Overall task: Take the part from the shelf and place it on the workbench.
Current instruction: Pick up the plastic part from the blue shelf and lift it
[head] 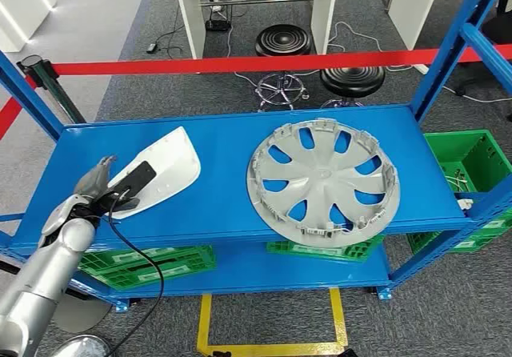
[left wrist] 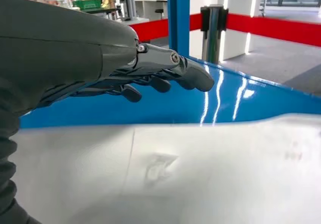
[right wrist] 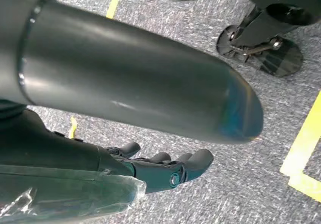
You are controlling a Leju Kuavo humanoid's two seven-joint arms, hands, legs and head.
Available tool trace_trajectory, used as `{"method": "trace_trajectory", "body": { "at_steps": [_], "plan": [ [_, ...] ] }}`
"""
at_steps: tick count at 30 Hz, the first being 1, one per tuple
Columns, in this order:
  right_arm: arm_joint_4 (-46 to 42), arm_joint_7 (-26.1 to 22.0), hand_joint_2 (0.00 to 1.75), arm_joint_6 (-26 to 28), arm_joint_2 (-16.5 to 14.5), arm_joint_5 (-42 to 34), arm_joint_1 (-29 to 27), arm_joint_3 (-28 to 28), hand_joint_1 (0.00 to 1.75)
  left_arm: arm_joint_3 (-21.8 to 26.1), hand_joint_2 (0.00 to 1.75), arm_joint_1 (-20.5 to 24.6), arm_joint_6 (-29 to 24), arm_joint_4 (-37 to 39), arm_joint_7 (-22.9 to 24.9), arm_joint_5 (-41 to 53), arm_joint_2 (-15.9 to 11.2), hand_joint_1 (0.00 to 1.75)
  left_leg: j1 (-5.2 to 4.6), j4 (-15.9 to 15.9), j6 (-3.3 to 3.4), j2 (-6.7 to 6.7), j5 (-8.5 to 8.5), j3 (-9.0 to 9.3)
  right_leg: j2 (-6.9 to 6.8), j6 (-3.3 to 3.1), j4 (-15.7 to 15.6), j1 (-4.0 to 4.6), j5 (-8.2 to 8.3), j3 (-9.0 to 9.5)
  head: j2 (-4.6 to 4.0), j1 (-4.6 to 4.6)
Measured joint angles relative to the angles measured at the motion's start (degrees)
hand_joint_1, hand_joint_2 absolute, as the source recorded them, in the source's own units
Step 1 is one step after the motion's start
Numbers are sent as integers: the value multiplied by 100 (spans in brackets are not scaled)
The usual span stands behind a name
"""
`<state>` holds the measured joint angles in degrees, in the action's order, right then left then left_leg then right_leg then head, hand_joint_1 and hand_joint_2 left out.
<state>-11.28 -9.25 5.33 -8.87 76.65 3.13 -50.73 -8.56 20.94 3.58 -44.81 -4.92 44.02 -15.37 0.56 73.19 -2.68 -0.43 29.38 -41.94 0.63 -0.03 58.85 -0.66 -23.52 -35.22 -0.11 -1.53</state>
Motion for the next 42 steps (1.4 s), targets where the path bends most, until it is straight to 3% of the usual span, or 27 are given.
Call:
{"method": "trace_trajectory", "body": {
  "at_steps": [2,3,5,9,11,13,15,16,18,20,23,25,26,28,29,30,31,32,33,35,36,39,41,42],
  "plan": [
    [0,0,0,0,0,0,2,0,0,-3,175,2,0,-11,5,1,-1,0,2,-463,10,3,-251,230,1,8,0,-2,2,6,0,-1],
    [0,0,0,0,0,0,3,0,0,-6,175,7,0,-20,10,2,-1,0,3,-880,19,10,-436,439,3,23,3,5,2,8,0,-1],
    [0,0,0,0,0,0,6,0,0,-9,175,20,2,-39,17,3,0,0,-3,-1475,62,12,-601,730,8,78,15,28,0,-8,0,4],
    [0,-1,0,-2,0,0,-4,1,0,-17,175,0,21,-54,32,4,3,0,-17,-1614,210,2,-611,767,0,213,37,19,-24,-57,0,14],
    [0,-2,0,-1,0,0,-1,2,0,-19,175,-1,25,-62,35,4,5,0,-2,-1632,281,7,-629,776,-13,262,439,13,-266,-251,0,46],
    [0,-3,0,-2,-1,0,-3,3,0,-20,175,-12,42,-65,37,3,9,0,-8,-1629,313,10,-629,772,-17,285,1202,11,-624,-603,0,74],
    [0,-4,0,-2,-1,0,-14,4,0,-22,175,-37,68,-64,38,-4,13,0,-15,-1626,317,9,-627,771,-18,288,1621,11,-721,-807,0,77],
    [0,-5,0,-2,-1,0,-16,3,0,-22,175,-49,80,-63,38,-11,13,0,-15,-1625,314,7,-625,775,-18,282,1498,11,-609,-747,0,76],
    [0,-10,0,1,0,0,-11,3,0,-23,175,-63,99,-63,39,-28,13,0,-10,-1618,291,2,-613,789,-19,265,759,8,-252,-373,0,78],
    [0,-22,0,8,0,-1,3,4,0,-22,175,-67,109,-63,39,-45,4,0,-28,-1596,237,-5,-600,782,-7,225,157,6,-72,-47,0,71],
    [0,-46,0,31,0,-2,5,4,0,-21,175,-80,136,-64,37,-81,-9,0,-38,-1607,150,-10,-619,766,10,128,53,16,-59,8,0,60],
    [0,-59,0,53,0,-3,6,3,0,-21,175,-95,153,-65,37,-94,-22,0,-24,-1490,97,-5,-517,718,11,59,40,5,-47,11,0,52],
    [0,-65,0,60,0,-3,10,2,0,-20,175,-99,157,-65,37,-98,-28,0,-19,-1269,71,-2,-377,620,9,32,32,-4,-43,16,0,42],
    [0,-70,0,62,0,-4,12,2,0,-20,175,-118,167,-64,37,-101,-31,0,-16,-528,33,1,-5,279,6,2,32,-3,-48,14,0,22],
    [0,-71,0,61,0,-4,9,2,0,-20,175,-137,172,-63,37,-102,-30,0,-14,-174,24,1,126,107,4,-2,32,-2,-50,14,0,22],
    [0,-70,0,62,0,-4,5,2,0,-20,175,-157,178,-63,37,-102,-30,0,-14,15,22,1,150,13,3,-3,33,-1,-51,15,0,21],
    [0,-70,0,62,0,-4,4,2,0,-20,175,-171,181,-63,37,-102,-30,0,-13,-10,27,2,66,21,3,-3,34,-1,-52,18,0,22],
    [0,-70,0,62,-1,-4,6,2,0,-20,175,-179,184,-64,37,-103,-32,0,-11,-243,35,3,-108,136,3,0,34,-1,-53,25,0,22],
    [0,-71,0,62,-1,-3,10,2,0,-19,175,-180,186,-64,37,-103,-37,0,-9,-633,46,8,-322,334,4,8,35,-1,-54,32,0,21],
    [0,-72,0,62,-1,-2,22,2,0,-19,175,-171,188,-66,37,-103,-45,0,-14,-1345,76,14,-559,690,9,54,46,22,-61,27,0,20],
    [0,-72,0,63,-1,-1,24,2,0,-19,175,-169,192,-66,37,-108,-47,0,-18,-1525,96,13,-585,773,12,85,45,33,-59,19,0,18],
    [0,-72,0,63,0,0,24,2,0,-19,175,-171,220,-69,37,-130,-47,0,-23,-1603,191,1,-584,784,8,183,27,28,-55,7,0,21],
    [0,-73,0,64,0,0,31,3,0,-19,175,-167,249,-76,37,-140,-50,0,-6,-1629,266,5,-603,805,-6,241,300,20,-229,-125,0,50],
    [0,-74,0,64,0,0,33,3,0,-19,175,-165,266,-79,37,-143,-51,0,-2,-1633,290,8,-603,813,-12,260,616,16,-394,-277,0,65]
  ]
}}
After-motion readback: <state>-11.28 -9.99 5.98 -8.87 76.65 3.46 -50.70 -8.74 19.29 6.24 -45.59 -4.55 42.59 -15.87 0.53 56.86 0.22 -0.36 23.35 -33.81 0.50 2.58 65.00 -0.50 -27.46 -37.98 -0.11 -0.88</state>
